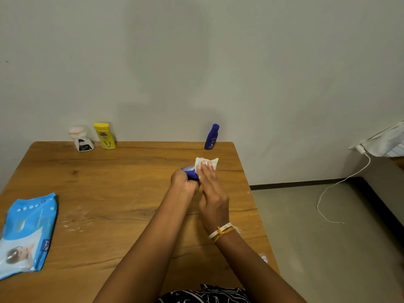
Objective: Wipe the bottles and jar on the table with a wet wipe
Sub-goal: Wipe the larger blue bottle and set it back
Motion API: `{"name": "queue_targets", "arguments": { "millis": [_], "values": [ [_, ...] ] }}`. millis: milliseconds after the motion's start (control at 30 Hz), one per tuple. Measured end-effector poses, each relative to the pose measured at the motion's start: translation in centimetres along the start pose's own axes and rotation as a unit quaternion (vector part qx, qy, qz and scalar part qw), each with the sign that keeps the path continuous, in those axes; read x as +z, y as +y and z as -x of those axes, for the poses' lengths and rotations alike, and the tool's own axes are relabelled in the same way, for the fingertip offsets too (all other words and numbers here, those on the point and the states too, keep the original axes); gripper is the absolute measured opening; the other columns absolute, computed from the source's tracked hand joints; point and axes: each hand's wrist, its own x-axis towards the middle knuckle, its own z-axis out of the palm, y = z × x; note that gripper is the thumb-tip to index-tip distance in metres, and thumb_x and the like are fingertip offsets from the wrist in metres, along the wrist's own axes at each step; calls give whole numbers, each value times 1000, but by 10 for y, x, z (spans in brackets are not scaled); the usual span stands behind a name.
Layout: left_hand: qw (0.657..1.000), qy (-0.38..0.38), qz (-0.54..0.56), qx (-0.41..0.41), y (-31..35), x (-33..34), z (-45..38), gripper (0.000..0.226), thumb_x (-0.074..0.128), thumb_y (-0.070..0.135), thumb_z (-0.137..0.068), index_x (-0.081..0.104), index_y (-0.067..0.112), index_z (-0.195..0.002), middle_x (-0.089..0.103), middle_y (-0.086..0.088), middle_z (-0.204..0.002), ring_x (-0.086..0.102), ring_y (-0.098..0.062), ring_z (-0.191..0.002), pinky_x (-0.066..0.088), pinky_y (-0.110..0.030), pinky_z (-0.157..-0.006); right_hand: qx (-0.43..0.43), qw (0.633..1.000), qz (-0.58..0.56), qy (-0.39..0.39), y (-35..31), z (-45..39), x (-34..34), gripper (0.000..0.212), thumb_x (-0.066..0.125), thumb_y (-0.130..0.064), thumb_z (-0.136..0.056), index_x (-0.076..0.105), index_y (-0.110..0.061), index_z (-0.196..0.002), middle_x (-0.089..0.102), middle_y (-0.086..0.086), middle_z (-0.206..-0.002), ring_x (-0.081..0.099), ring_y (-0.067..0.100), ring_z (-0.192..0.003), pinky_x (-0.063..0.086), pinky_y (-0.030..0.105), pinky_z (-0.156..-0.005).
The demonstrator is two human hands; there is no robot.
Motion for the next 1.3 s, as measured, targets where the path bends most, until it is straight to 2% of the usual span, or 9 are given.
{"name": "queue_targets", "arguments": {
  "millis": [167,267,433,600,700,900,1000,1133,1300],
  "values": [
    [998,9,-64,26,-4,-24,-3,43,26,24,-104,42,1,-137,54,-6,-86,46,-15,-64,33,-27,-105,-138,987,15,-80,8,14,-10,55,54,21,-74,60,-1,-124,55,13,-134,46,21,-132,48,31,-101],
    [999,28,-36,16,5,-16,-3,34,25,7,-101,55,-5,-92,57,-21,-117,47,-25,-65,41,-38,-91,-161,983,11,-90,19,17,-22,49,53,17,-72,66,0,-116,63,14,-124,56,22,-123,49,31,-99],
    [999,1,39,-19,6,-15,1,37,28,9,-100,38,-3,-134,52,-23,-127,54,-34,-115,47,-48,-91,-58,998,-4,11,27,0,-35,40,46,10,-80,67,1,-112,66,15,-116,61,22,-112,51,32,-96],
    [996,-43,31,-75,2,-6,-3,37,27,14,-103,39,8,-137,61,-7,-104,67,-16,-84,53,-26,-61,-146,986,22,-78,19,-2,-23,51,43,13,-80,59,-2,-126,54,13,-136,44,24,-133,40,28,-108],
    [995,-47,37,-76,1,-9,-11,42,26,14,-101,40,-2,-137,54,-17,-129,56,-24,-117,48,-40,-82,-98,993,21,-66,24,3,-21,49,43,9,-82,58,-4,-127,53,12,-137,44,23,-133,43,30,-106],
    [996,-44,62,-47,1,-17,-18,48,41,29,-101,36,3,-140,55,-24,-125,57,-36,-105,46,-53,-89,-8,999,-17,-40,32,7,-27,42,58,15,-78,68,-5,-114,65,11,-122,59,18,-117,51,27,-94],
    [994,-107,7,5,6,-21,-11,50,54,39,-95,48,5,-130,62,-19,-100,61,-32,-89,49,-51,-87,170,976,-131,18,33,-10,-34,31,55,16,-79,75,-5,-90,72,3,-100,68,17,-99,57,27,-84],
    [917,-278,-263,111,14,-34,5,37,63,31,-85,60,22,-121,67,-10,-103,66,-35,-96,51,-56,-87,328,908,-234,115,37,-55,-49,30,53,10,-86,73,-12,-88,72,6,-93,68,19,-90,57,32,-84],
    [846,-309,-399,173,13,-32,13,36,67,29,-84,63,49,-114,67,5,-117,63,-24,-109,53,-48,-87,176,967,-180,27,19,-89,-58,36,47,12,-86,72,-10,-100,70,3,-105,65,15,-102,52,18,-88]
  ]
}}
